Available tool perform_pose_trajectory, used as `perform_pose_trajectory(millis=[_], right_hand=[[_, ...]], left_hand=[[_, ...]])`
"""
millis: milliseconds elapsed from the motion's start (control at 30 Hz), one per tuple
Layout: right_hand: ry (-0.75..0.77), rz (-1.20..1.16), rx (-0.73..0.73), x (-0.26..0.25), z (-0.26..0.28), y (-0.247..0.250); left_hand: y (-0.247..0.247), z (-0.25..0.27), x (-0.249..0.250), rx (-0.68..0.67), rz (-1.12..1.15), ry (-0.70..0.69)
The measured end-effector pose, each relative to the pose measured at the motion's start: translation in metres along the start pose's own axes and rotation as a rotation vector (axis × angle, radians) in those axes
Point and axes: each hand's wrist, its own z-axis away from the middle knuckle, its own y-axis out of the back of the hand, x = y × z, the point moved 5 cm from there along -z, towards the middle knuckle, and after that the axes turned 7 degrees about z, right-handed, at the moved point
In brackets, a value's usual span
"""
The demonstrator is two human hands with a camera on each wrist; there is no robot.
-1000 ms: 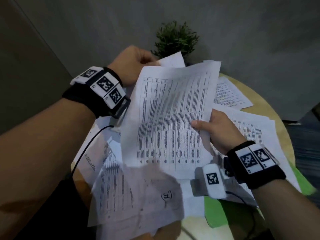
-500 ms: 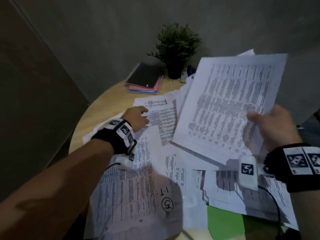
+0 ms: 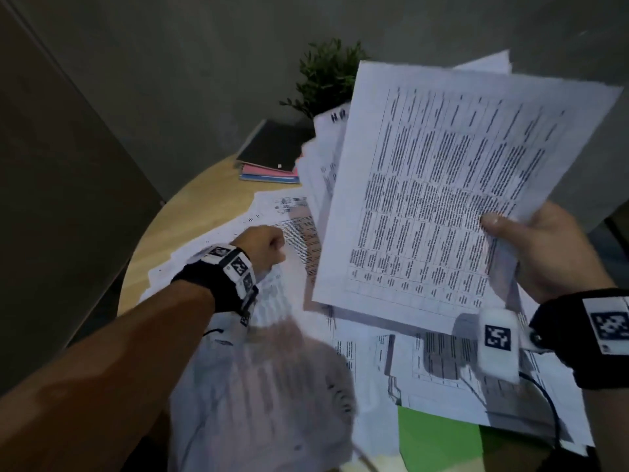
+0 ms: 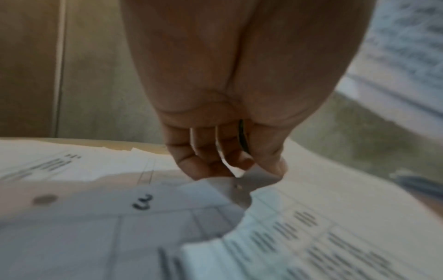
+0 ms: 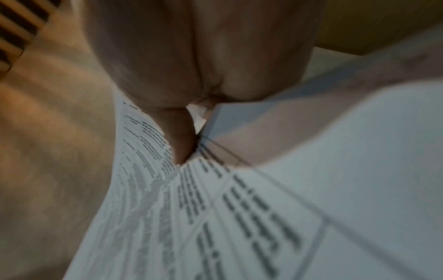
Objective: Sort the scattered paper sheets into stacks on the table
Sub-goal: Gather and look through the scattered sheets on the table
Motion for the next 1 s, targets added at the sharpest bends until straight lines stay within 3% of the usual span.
perform_pose_trajectory(millis=[167, 300, 400, 567, 667, 867, 1000], right_hand=[[0.072, -0.183, -0.125, -0.005, 0.004, -0.010], [0.064, -0.225, -0.206, -0.003, 0.007, -0.029], [0.097, -0.091, -0.147, -0.014, 0.009, -0.025], [0.001, 0.095, 0.067, -0.001, 0.000, 0.005], [-0.068, 0.346, 0.043, 0.009, -0.001, 0.001], [-0.010, 0.716, 0.128, 0.007, -0.001, 0.006], [0.003, 0.675, 0.120, 0.004, -0.003, 0.001]], left_hand=[[0.055, 0.018, 0.041, 0.172, 0.136, -0.188], [0.086, 0.032, 0.080, 0.233, 0.277, -0.333], [0.098, 0.033, 0.101, 0.274, 0.245, -0.373], [0.112, 0.049, 0.111, 0.334, 0.263, -0.426], [0.114, 0.057, 0.117, 0.333, 0.194, -0.423], [0.159, 0.084, 0.129, 0.454, 0.042, -0.474], [0.168, 0.097, 0.147, 0.480, 0.005, -0.527]])
